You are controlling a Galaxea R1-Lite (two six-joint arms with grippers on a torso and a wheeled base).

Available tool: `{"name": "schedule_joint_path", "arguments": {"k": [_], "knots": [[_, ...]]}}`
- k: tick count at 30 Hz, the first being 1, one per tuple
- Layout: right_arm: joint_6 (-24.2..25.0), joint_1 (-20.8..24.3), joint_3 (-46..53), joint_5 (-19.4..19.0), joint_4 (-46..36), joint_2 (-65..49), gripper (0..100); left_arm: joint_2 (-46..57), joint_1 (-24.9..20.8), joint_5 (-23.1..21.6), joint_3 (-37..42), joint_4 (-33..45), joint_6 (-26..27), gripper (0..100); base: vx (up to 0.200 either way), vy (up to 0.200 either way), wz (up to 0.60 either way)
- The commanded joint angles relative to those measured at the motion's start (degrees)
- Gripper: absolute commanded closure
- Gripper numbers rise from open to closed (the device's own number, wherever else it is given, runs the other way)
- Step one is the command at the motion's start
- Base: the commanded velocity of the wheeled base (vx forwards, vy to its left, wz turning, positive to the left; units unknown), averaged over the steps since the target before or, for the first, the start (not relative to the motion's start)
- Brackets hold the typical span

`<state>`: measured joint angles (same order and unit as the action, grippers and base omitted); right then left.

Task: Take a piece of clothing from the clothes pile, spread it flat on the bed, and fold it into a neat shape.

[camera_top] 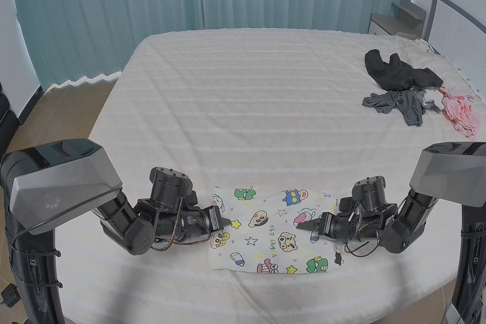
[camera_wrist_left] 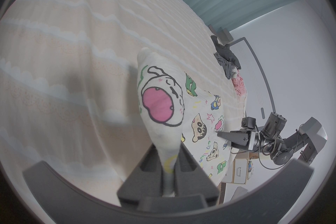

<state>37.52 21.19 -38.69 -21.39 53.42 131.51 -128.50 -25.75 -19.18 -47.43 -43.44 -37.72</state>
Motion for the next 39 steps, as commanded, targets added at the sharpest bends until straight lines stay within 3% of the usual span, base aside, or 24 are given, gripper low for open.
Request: {"name": "schedule_joint_path", "arguments": {"k": [1, 11, 21, 39], "knots": [[0.2, 0.0, 0.1, -0.1, 0.2, 0.1, 100, 0.1, -0.1, 0.0, 0.1, -0.1, 0.0, 100, 0.000, 0.000, 0.00], [0.4, 0.4, 1.8, -0.3, 2.4, -0.9, 100, 0.6, 0.0, 1.7, 0.1, 0.1, -0.2, 100, 0.000, 0.000, 0.00], [3.8, 2.4, 7.9, -0.1, 17.1, -1.0, 100, 2.8, -0.3, 1.7, 0.1, 0.2, -4.7, 100, 0.000, 0.000, 0.00], [4.0, 1.7, 11.9, -0.2, 22.1, -3.7, 100, 6.0, -2.7, 1.7, 0.5, 0.3, -7.0, 100, 0.000, -0.200, 0.00]]}}
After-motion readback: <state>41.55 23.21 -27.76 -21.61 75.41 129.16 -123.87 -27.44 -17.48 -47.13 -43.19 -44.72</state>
